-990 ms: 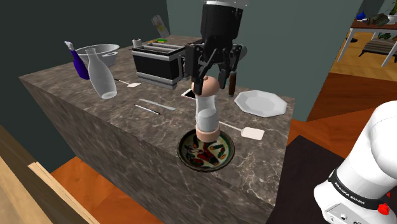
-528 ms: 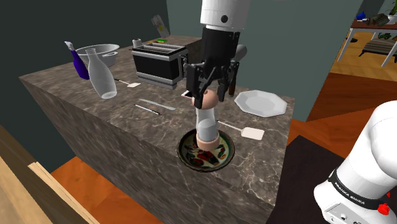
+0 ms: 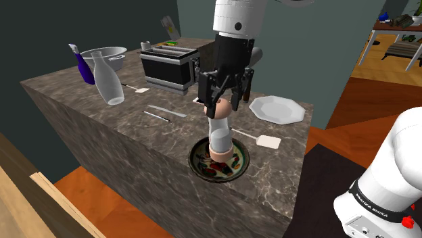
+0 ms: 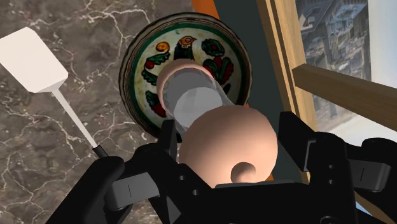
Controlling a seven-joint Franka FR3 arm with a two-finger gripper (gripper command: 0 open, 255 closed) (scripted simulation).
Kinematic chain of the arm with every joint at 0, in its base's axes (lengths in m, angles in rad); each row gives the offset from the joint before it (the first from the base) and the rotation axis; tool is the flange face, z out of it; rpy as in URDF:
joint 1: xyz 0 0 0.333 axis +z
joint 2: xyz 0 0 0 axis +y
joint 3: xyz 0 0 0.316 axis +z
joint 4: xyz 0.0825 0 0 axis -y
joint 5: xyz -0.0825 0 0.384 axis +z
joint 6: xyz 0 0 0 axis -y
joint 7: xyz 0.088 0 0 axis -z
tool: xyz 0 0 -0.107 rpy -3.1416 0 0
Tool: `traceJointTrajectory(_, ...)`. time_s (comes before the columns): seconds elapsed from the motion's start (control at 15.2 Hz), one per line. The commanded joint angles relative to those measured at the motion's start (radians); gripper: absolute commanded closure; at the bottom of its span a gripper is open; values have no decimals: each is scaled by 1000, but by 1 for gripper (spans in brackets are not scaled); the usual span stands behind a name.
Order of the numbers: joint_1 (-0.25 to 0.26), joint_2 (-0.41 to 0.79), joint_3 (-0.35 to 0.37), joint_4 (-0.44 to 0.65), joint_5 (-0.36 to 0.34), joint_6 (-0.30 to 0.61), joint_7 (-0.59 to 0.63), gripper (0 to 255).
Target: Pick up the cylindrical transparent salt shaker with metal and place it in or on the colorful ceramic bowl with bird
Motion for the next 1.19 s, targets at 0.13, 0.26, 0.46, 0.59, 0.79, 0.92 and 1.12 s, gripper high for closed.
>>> traceJointTrajectory(0.13,0,0,0,0,0,0,0,0)
traceJointTrajectory(0.26,0,0,0,0,0,0,0,0)
traceJointTrajectory(0.46,-4,-8,-15,58,-7,-67,2,0)
traceJointTrajectory(0.59,-8,-10,-28,114,-14,-127,4,0)
traceJointTrajectory(0.79,-8,-10,-28,114,-14,-127,4,0)
traceJointTrajectory(0.92,-8,-10,-28,114,-14,-127,4,0)
traceJointTrajectory(1.12,-8,-10,-28,114,-14,-127,4,0)
